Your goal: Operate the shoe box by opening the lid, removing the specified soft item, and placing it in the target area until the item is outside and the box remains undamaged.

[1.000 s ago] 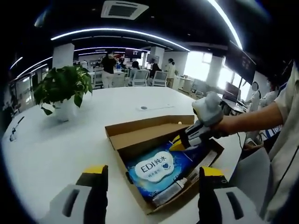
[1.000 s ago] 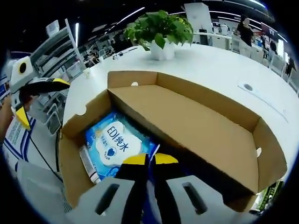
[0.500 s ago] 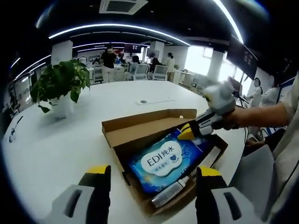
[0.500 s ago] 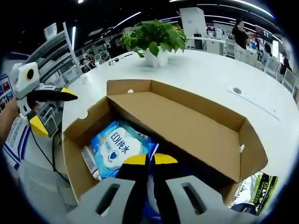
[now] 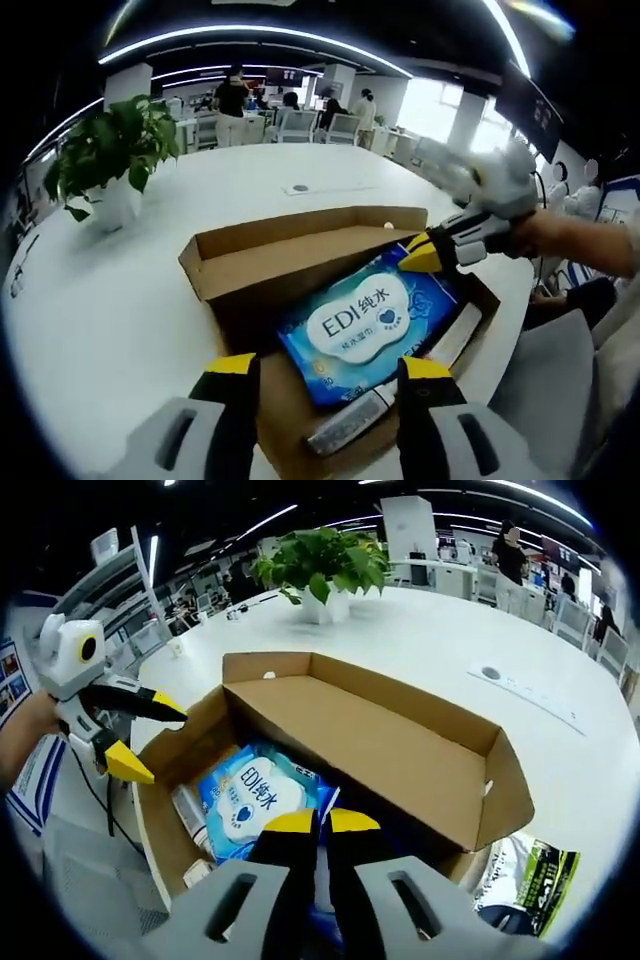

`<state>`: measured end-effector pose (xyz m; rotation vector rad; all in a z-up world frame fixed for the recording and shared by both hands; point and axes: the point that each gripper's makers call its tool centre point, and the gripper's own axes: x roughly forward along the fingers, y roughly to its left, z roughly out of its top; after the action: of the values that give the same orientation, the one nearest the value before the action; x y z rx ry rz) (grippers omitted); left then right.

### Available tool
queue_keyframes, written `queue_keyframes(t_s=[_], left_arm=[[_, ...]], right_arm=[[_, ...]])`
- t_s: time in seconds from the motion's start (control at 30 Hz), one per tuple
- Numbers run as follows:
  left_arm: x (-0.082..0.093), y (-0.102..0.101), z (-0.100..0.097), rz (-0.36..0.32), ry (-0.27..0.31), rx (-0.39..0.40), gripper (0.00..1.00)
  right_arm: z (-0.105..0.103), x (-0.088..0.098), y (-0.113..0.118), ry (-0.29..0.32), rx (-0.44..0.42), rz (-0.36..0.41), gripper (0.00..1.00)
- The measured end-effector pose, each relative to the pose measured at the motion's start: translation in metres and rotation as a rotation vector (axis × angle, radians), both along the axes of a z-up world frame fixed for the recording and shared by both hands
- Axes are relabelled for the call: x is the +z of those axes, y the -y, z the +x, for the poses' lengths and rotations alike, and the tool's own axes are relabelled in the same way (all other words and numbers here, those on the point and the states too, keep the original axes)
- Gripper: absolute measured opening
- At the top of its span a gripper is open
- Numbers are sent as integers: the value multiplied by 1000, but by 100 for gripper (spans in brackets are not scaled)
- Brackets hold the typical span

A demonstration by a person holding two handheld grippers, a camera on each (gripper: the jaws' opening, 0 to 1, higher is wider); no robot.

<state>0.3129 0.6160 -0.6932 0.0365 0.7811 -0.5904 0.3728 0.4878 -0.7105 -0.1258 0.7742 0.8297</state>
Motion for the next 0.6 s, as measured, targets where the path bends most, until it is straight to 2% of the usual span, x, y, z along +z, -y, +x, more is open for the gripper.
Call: queue_keyframes(t_s=[0.17, 0.37, 0.6], left_arm=[[-12, 9, 2, 4, -45, -5, 52], [-35, 10, 11, 36, -109, 28, 35], [-48, 20, 12, 31, -160, 24, 34]], right_arm=[[0, 2, 6, 3, -8, -2, 1], [0, 3, 15, 14, -6, -18, 1], [1, 4, 24, 32, 0, -42, 1]])
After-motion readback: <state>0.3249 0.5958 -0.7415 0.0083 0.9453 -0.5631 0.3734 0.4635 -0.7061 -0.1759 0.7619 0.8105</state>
